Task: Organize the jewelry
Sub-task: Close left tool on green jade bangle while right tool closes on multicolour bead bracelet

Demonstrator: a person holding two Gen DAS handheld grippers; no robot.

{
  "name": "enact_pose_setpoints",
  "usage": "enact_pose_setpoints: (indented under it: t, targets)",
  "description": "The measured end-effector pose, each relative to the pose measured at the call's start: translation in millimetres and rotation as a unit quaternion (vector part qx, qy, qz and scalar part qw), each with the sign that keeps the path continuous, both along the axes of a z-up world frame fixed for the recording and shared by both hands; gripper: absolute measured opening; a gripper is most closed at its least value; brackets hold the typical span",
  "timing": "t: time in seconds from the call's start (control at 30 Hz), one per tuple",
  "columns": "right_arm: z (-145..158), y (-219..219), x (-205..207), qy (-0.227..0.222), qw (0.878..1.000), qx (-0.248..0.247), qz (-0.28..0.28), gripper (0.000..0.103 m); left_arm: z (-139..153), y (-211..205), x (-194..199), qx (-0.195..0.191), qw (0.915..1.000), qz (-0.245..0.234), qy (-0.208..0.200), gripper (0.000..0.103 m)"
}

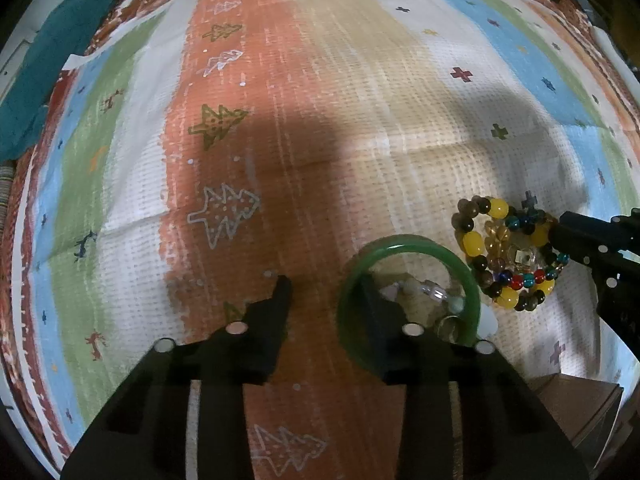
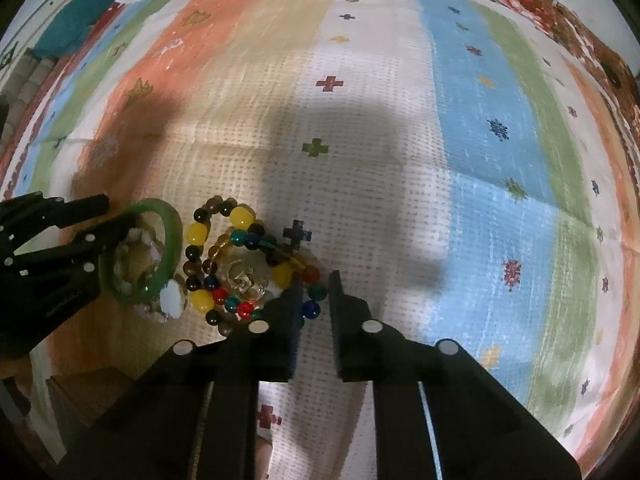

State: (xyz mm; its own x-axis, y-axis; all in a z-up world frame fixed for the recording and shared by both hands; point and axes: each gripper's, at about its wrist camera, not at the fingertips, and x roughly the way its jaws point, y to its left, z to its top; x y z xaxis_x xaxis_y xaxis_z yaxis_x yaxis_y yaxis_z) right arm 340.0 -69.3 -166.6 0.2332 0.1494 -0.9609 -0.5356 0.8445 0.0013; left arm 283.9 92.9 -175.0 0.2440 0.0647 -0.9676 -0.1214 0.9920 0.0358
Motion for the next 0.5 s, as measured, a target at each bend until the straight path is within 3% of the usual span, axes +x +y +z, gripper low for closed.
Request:
enact_pose_setpoints:
  t: [0.07, 0.1, 0.5]
  targets:
    - [-0.7, 0.3, -1.4, -0.005, 1.000, -0.005, 0.005, 0.012, -0.6, 1.2, 0.2, 0.001, 1.0000, 0.001, 0.001, 0.011]
    - [-0.6, 0.5, -2.6, -0.005, 1.000, -0.005, 0.006, 0.011, -0.7, 1.2, 0.4, 0.002, 1.0000, 0.002, 0.002, 0.009]
    - [18.4, 3.2, -17.0, -0.030, 0.999, -0.002, 0.013, 0.010, 21.7, -3.5, -11.6, -0.002, 0.9999, 0.009, -0.013, 0.007]
